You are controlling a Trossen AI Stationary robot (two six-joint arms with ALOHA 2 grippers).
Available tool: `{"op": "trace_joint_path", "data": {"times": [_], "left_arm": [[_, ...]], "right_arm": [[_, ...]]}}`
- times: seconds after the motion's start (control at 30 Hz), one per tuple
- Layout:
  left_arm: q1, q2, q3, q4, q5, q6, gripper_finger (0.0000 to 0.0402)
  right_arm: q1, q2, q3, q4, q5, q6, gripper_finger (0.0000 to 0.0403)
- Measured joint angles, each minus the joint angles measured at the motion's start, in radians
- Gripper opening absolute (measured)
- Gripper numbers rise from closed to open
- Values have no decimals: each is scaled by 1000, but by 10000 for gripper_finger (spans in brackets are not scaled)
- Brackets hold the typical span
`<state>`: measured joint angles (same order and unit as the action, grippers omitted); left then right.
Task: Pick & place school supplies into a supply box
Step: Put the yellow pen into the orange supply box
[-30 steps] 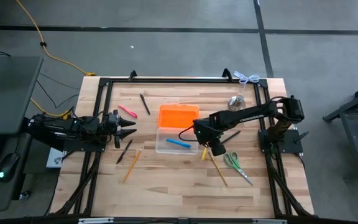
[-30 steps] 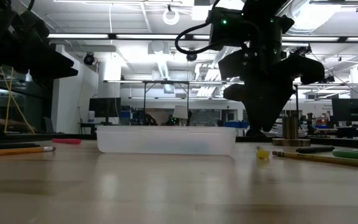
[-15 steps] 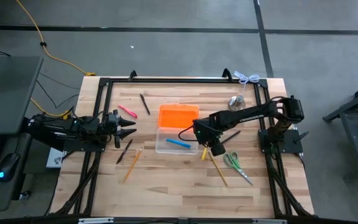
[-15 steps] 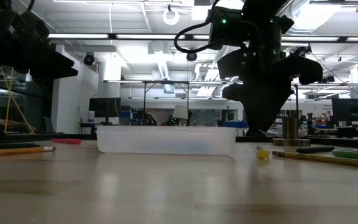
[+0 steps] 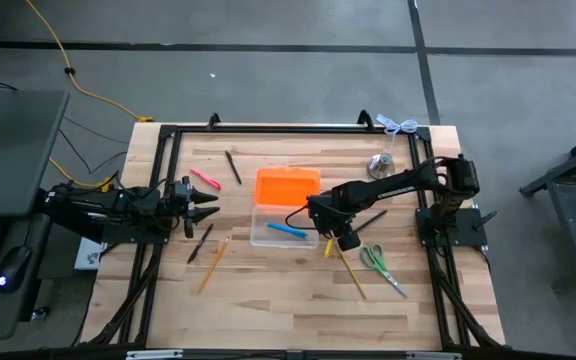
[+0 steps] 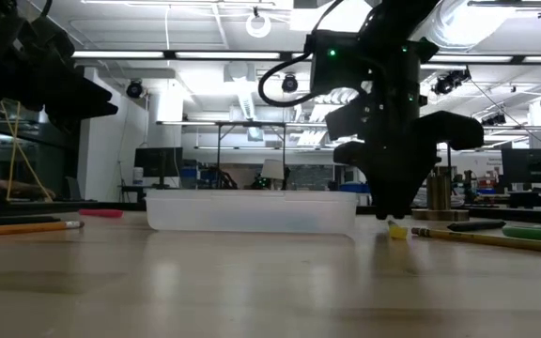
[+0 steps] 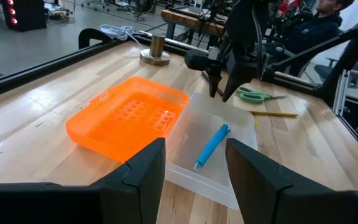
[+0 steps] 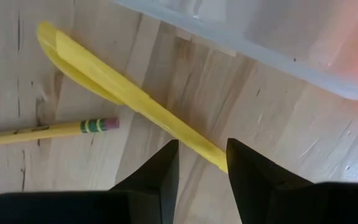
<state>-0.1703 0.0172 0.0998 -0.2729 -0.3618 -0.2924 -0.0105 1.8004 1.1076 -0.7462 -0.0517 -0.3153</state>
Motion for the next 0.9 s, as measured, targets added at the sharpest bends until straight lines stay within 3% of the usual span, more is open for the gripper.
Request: {"op": "trace_joint_path", "data": {"times": [0.9], "left_arm": [[0, 0, 0, 0, 3, 0, 200]], "right_arm": [[1, 69, 3, 26, 42, -2, 112]]}}
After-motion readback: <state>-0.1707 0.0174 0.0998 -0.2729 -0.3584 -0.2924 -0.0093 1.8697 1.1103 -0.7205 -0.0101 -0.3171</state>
